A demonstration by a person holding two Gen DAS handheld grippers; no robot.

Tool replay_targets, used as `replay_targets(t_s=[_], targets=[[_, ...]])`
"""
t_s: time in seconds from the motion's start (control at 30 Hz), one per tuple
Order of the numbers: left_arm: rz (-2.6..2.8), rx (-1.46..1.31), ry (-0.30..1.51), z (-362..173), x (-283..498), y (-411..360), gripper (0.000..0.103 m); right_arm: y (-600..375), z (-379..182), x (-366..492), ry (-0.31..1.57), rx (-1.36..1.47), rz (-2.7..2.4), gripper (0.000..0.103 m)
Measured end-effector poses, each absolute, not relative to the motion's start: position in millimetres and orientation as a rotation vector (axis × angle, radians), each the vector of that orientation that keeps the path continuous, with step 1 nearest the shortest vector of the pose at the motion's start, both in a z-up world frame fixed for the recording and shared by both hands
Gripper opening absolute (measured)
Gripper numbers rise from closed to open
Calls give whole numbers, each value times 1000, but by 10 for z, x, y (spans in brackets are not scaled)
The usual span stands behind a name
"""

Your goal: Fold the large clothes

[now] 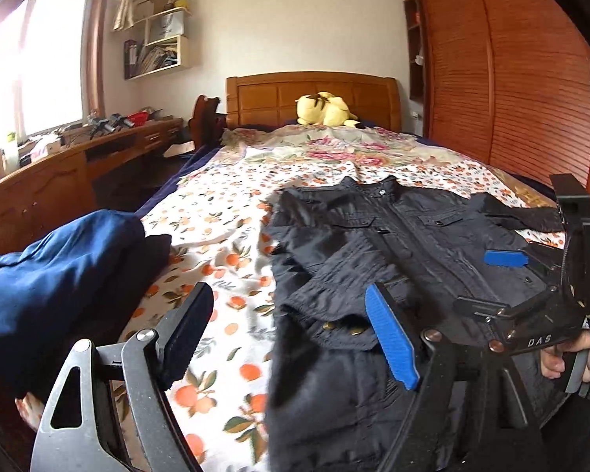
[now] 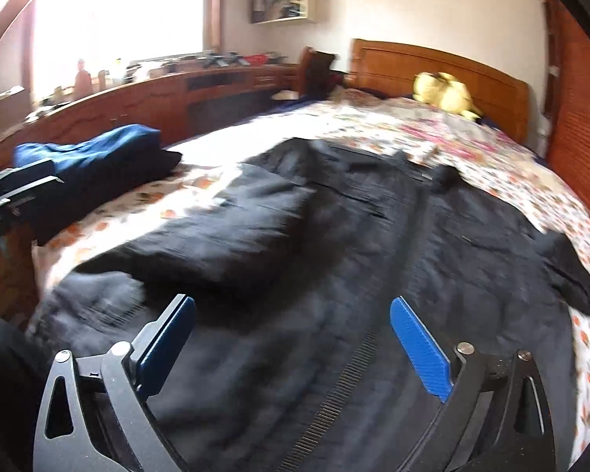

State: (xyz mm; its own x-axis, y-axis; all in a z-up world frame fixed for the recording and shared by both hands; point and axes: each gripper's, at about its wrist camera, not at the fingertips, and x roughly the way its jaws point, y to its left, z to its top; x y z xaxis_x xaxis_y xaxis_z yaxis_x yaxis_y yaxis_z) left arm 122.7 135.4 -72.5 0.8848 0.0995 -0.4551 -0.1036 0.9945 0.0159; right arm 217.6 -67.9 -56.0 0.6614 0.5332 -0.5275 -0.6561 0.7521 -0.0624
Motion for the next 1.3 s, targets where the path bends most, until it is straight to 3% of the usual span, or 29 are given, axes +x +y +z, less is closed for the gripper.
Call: replay_targets(t_s=[0.33,0.53,0.63,0.67,0.77,1.07,1.3], targets=[[163,-69,471,-760,1031,1773,80,67,-543,2247,560,-419,788,85],[169,-82,472,-796,981,1863,80,265,-835,2401,651,-583,787,60],[165,-81,470,-802,982,1864,80,231,-797,2451,644,-578,785,37],[161,-79,470,-809,982,1861,80,187,-764,2468,628,-579,764,22],[152,-73,472,-820,1006,1833,80,66,-631,2421,587,-537,733,14],[100,-58,480,-812,1154,1578,80,-1017,-115,2290,441,-330,606,11],[64,-39,478,-797,1225,1371,80,-1836,-59,2048,403,-210,482,11]])
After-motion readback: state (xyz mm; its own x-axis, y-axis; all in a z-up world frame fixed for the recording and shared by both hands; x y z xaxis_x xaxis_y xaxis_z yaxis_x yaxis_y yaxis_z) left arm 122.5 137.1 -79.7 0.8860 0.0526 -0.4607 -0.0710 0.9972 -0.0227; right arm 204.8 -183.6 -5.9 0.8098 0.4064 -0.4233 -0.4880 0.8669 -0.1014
